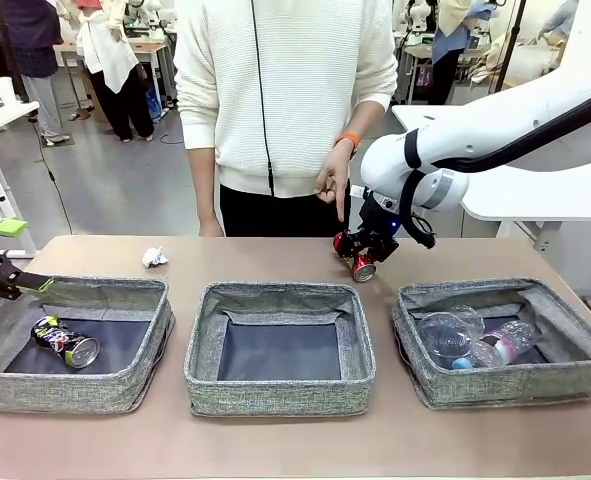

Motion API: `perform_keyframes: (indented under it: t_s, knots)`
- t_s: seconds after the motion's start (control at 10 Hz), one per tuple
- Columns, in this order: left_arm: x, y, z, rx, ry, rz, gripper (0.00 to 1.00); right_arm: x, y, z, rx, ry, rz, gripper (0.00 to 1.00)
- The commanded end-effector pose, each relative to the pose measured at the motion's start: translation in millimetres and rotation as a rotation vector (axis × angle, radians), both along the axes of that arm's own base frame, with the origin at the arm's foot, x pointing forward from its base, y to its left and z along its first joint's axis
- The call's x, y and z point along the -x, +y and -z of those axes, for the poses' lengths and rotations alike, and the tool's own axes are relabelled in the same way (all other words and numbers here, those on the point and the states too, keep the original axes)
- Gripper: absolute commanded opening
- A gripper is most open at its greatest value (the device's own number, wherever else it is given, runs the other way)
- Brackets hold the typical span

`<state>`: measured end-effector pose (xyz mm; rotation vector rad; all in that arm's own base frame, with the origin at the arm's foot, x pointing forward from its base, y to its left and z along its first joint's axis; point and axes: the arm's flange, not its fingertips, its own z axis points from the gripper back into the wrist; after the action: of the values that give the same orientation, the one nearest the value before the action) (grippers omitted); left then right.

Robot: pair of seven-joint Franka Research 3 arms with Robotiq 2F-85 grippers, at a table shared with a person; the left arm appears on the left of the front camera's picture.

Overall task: Sort the waste into the appropriate baskets.
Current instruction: Pick up the waste item pointed out by the person.

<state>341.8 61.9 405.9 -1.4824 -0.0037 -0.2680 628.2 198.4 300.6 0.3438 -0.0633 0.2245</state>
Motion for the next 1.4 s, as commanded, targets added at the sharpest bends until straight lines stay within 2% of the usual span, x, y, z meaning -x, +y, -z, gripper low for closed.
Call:
perform_keyframes:
  t_s: [0.0,0.3,0.4,0.5,0.7,0.8,0.9,1.0,1.1,1.2,1.3]
  knots:
    - [2.2,1.9,-4.1,-0.001,0.004,0.009,1.0,0.8,-3.4,-1.5,-0.001,0.008,0.016,0.0]
    - [2.2,1.9,-4.1,-0.001,0.004,0.009,1.0,2.2,-5.0,-4.2,-0.006,0.004,0.012,0.0]
    - [2.2,1.9,-4.1,-0.001,0.004,0.009,1.0,5.8,-7.8,-14.7,-0.03,0.002,0.027,0.0]
    - [2.2,1.9,-4.1,-0.001,0.004,0.009,1.0,17.1,-14.0,-43.5,-0.029,0.034,0.108,0.0]
    - [2.2,1.9,-4.1,-0.001,0.004,0.009,1.0,78.7,-48.8,-130.6,0.059,0.118,0.216,0.0]
    - [2.2,1.9,-4.1,-0.001,0.004,0.009,1.0,127.1,-70.4,-169.9,0.141,0.169,0.278,0.0]
    - [2.2,1.9,-4.1,-0.001,0.004,0.009,1.0,169.0,-78.6,-197.2,0.1,0.106,0.269,0.0]
    - [2.2,1.9,-4.1,-0.001,0.004,0.009,1.0,207.5,-77.8,-216.1,0.036,-0.022,0.24,0.0]
    - [2.2,1.9,-4.1,-0.001,0.004,0.009,1.0,243.0,-66.1,-225.5,-0.045,-0.102,0.083,0.0]
    - [2.2,1.9,-4.1,-0.001,0.004,0.009,1.0,265.0,-47.0,-224.8,-0.143,-0.089,0.01,0.0]
    - [2.2,1.9,-4.1,-0.001,0.004,0.009,1.0,254.5,-41.4,-215.9,-0.13,-0.041,0.101,0.0]
